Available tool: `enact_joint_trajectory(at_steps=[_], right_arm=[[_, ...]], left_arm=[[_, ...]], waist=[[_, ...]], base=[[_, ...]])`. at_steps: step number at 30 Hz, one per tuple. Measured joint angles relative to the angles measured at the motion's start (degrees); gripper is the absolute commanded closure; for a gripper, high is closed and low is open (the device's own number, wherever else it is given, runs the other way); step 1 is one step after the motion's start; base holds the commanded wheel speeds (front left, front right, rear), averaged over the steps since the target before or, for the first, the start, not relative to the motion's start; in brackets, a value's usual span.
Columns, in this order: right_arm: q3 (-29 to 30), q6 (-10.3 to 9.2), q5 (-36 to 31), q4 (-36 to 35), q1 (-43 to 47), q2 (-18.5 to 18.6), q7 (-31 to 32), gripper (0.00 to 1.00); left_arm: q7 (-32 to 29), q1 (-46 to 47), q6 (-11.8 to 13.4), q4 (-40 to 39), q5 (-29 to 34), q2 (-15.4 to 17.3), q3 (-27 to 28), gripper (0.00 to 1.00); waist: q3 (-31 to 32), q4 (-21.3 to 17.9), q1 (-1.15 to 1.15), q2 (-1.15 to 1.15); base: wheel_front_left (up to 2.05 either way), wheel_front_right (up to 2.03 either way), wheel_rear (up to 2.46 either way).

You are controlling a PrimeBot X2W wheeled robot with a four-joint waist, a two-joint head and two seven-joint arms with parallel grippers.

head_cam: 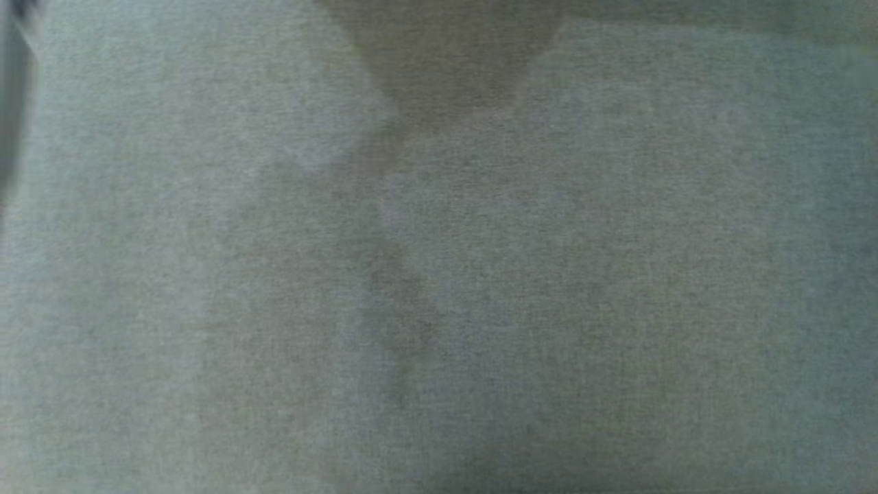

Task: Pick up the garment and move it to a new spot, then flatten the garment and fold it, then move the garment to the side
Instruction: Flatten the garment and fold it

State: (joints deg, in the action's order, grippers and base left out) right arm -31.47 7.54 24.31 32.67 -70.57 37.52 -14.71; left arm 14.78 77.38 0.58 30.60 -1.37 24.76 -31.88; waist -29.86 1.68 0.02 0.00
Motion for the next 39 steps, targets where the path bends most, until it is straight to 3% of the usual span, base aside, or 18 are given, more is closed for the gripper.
enact_joint_trajectory(at_steps=[5,13,18,22,28,39], right_arm=[[2.5,0.0,1.8,-1.8,10.0,0.6,0.0,1.0],[9.0,0.0,4.6,-6.8,29.8,0.9,0.0,1.0],[10.2,0.0,5.0,-9.3,41.6,0.7,0.0,1.0],[11.2,0.0,5.0,-10.7,47.5,0.6,0.0,1.0],[12.8,0.0,5.0,-12.6,54.2,0.6,0.0,1.0],[13.8,0.0,4.4,-14.5,63.0,-0.5,0.0,1.0]], left_arm=[[0.0,-13.2,1.3,-5.9,-1.9,2.2,-1.3,1.0],[-0.1,-35.8,3.4,-16.3,-7.1,8.2,-1.4,1.0],[-3.7,-53.5,7.4,-25.4,-10.9,11.2,-1.9,1.0],[-5.8,-62.7,10.3,-30.7,-12.6,11.6,-3.2,1.0],[-7.7,-72.1,13.6,-34.9,-14.8,11.5,-4.9,1.0],[-11.0,-78.0,14.2,-38.1,-17.9,11.9,-5.9,1.0]], waist=[[2.1,0.8,-0.03,0.01],[9.0,0.9,-0.04,0.01],[13.9,0.4,-0.04,0.01],[16.3,-0.1,-0.04,0.01],[18.0,-0.6,-0.03,0.01],[19.6,-0.9,-0.03,0.01]], base=[[0.0,0.0,0.0],[0.0,0.0,0.0],[0.0,0.0,0.0],[0.0,0.0,0.0],[0.0,0.0,0.0],[0.0,0.0,0.0]])
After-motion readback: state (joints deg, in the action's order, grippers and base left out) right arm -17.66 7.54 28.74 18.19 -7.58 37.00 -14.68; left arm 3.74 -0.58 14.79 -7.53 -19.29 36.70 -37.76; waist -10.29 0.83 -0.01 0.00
